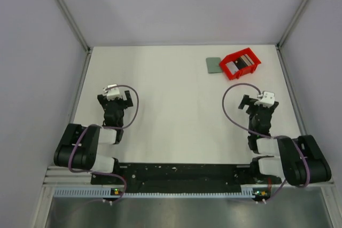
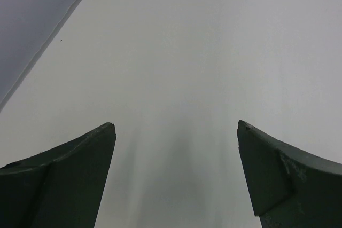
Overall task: Put the credit cards into the card holder
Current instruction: Move the card holder to the center of the board.
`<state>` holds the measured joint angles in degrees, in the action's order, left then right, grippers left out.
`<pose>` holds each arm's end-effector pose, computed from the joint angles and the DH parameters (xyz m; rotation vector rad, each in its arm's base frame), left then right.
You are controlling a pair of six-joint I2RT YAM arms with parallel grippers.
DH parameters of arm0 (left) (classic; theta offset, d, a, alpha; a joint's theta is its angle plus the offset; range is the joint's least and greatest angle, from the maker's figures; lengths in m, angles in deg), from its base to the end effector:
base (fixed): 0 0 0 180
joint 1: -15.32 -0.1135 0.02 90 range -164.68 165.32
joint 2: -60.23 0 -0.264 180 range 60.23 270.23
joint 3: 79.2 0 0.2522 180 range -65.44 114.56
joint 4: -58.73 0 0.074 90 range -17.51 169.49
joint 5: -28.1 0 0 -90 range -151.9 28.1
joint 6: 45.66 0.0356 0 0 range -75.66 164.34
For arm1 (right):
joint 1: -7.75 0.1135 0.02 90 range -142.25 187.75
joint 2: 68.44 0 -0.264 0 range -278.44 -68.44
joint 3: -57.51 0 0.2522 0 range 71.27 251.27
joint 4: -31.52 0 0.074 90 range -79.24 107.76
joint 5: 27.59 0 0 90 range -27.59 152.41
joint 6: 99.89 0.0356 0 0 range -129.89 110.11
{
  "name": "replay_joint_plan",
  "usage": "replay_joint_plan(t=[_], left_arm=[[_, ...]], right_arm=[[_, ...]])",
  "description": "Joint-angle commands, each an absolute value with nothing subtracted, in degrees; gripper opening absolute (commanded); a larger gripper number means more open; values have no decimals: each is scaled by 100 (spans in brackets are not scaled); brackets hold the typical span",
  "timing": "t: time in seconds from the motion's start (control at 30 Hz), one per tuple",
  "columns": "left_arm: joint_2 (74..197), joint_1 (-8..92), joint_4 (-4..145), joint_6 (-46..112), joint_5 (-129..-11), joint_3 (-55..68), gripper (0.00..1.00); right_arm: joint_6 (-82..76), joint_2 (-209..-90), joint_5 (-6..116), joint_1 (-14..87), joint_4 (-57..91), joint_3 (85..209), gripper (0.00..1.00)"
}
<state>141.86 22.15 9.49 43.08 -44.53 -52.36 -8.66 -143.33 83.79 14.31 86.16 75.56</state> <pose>0.2341 -0.0173 0.1582 -0.1483 1.6587 0.1457 0.1964 0.0095 0.1531 0.2138 1.5957 -0.1948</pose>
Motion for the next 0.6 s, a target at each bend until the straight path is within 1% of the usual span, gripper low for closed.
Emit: replay_joint_plan(t=[0.0,0.03,0.1,0.13,0.17,0.2,0.23,0.27,0.3,0.37,0.4,0.47,0.5,0.57], left_arm=[[14188,2191,604,4381,-4502,-5129,98],[14180,2191,596,4381,-4502,-5129,99],[14180,2191,604,4373,-4511,-5129,98],[14188,2191,648,4373,-4503,-5094,99],[14171,2191,561,4390,-4494,-5155,98],[14032,2235,395,4564,-4337,-5199,98],[13760,2305,733,4566,-4101,-5165,98],[13323,2410,1406,4514,-3724,-4947,98],[12927,2420,2466,4191,-3468,-4571,98],[12345,2411,4987,2745,-2687,-3544,99],[12282,2411,6008,2285,-2579,-3121,99],[12307,2411,7217,2018,-2936,-2347,98],[12351,2411,7684,2000,-3199,-2160,98],[12395,2411,8117,1877,-3735,-1913,98]], right_arm=[[-420,-12869,8920,1425,7637,7627,99],[-166,-12368,9000,1416,6681,7810,99],[432,-11357,8992,1416,4056,8398,99],[713,-11039,8974,1416,3243,8679,99],[933,-10732,8870,1416,2626,8865,99],[996,-10520,8669,1416,2333,8963,99],[962,-10300,8345,1416,2034,9094,99],[1014,-10167,8115,1416,1648,9261,99],[1119,-10114,7887,1416,1340,9445,99],[1321,-10200,7639,1416,847,9770,99],[1409,-10340,7525,1416,679,9990,99],[1472,-10831,7279,1407,319,10533,99],[1593,-11043,7217,1407,30,10763,99],[1752,-11727,6946,1416,-271,11378,99]])
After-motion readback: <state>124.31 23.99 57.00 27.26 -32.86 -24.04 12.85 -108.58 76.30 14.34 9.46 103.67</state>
